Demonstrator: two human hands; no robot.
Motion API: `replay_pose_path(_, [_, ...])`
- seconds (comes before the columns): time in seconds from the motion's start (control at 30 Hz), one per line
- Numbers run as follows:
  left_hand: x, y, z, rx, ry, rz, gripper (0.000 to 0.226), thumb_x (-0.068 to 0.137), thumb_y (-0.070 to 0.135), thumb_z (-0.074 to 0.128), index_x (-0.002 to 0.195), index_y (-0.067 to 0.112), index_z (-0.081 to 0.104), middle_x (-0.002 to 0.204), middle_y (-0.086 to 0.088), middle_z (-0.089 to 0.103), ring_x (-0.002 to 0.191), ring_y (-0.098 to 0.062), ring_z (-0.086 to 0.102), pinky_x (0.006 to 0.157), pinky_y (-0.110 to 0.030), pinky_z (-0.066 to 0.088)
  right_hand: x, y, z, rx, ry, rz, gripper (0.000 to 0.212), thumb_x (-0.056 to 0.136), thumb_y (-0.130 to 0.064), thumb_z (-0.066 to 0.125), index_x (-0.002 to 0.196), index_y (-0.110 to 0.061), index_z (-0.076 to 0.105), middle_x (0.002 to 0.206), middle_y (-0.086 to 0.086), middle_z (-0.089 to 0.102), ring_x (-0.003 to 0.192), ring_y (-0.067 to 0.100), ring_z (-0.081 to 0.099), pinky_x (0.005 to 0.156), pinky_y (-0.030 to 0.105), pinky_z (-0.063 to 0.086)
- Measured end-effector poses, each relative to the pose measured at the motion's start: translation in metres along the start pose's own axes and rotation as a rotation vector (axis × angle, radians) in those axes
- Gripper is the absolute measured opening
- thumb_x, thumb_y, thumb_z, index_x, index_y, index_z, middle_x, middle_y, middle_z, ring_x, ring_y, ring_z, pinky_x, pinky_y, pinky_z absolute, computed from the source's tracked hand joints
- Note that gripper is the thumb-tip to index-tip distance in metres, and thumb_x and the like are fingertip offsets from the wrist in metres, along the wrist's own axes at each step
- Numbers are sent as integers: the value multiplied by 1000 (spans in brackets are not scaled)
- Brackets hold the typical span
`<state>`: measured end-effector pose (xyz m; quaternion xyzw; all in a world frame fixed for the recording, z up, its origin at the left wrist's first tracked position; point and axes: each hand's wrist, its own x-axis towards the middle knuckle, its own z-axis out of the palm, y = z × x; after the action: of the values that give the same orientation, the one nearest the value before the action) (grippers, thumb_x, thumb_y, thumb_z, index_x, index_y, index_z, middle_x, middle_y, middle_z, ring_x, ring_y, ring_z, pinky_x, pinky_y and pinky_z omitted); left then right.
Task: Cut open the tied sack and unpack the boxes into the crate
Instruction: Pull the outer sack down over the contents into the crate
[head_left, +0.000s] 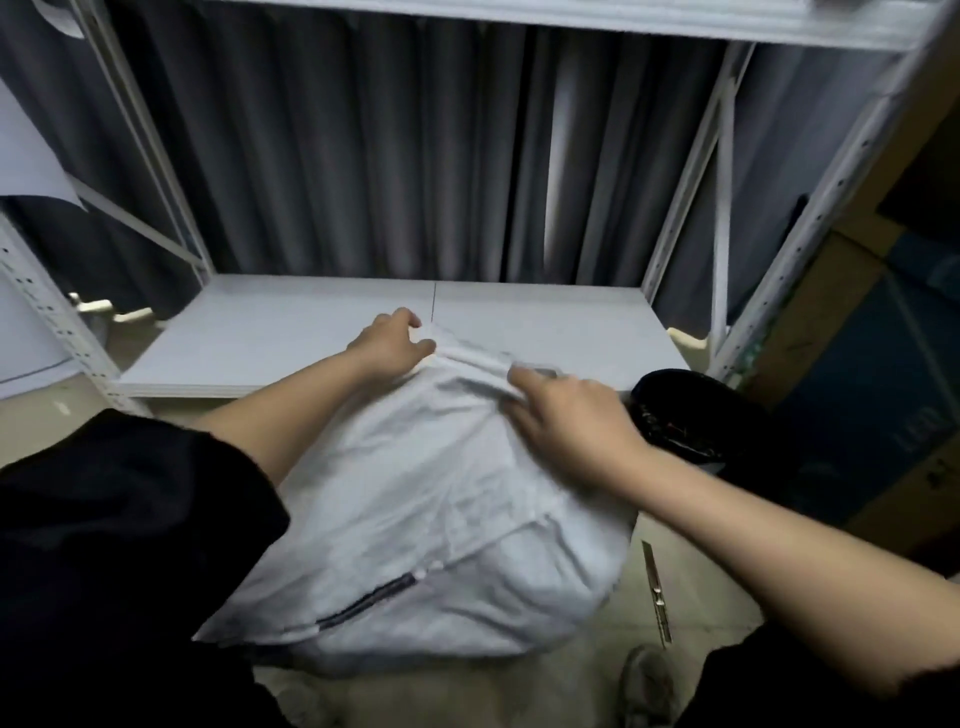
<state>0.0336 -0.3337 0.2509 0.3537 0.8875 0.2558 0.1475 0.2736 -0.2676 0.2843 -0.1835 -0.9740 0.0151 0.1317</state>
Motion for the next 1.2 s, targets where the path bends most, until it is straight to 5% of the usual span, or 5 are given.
replay_pose_path(0.17, [-45,5,-32,-136,56,199,53,88,64,38,116,23,53,124,2,54,115,-19,53,99,-36,40,75,38,-14,166,152,227,24,96,-40,40,85,-19,46,87,10,63,87,35,59,62,35,35])
replay_pose_path(0.43, [-95,-29,-12,414,-40,343,127,54,81,58,151,27,-3,160,4,1,148,-14,7,119,-40,18,123,66,-27,404,231,481,38,95,-43,39,79,-14,56,85,2,57,84,30,51,69,35,34])
replay_pose_path(0.7, [-63,-59,-38,772,-112,147,131,55,60,75,152,21,-4,157,-1,19,141,-23,23,106,-47,26,123,78,-30,409,267,350,46,95,-49,36,65,-15,41,69,-2,53,74,24,51,63,35,32])
replay_pose_path(0.9, [-41,-88,-45,701,-62,50,73,77,30,64,136,17,24,127,-10,56,115,-28,54,93,-34,42,116,92,-29,412,331,277,51,95,-52,38,69,-8,40,61,-1,46,68,23,49,60,35,33])
replay_pose_path(1.2, [-48,-120,-32,569,-233,-127,61,77,39,69,131,22,48,133,-2,57,121,-21,54,94,-26,42,121,106,-28,469,341,383,46,95,-50,38,63,-16,39,62,-2,48,75,28,54,56,35,30])
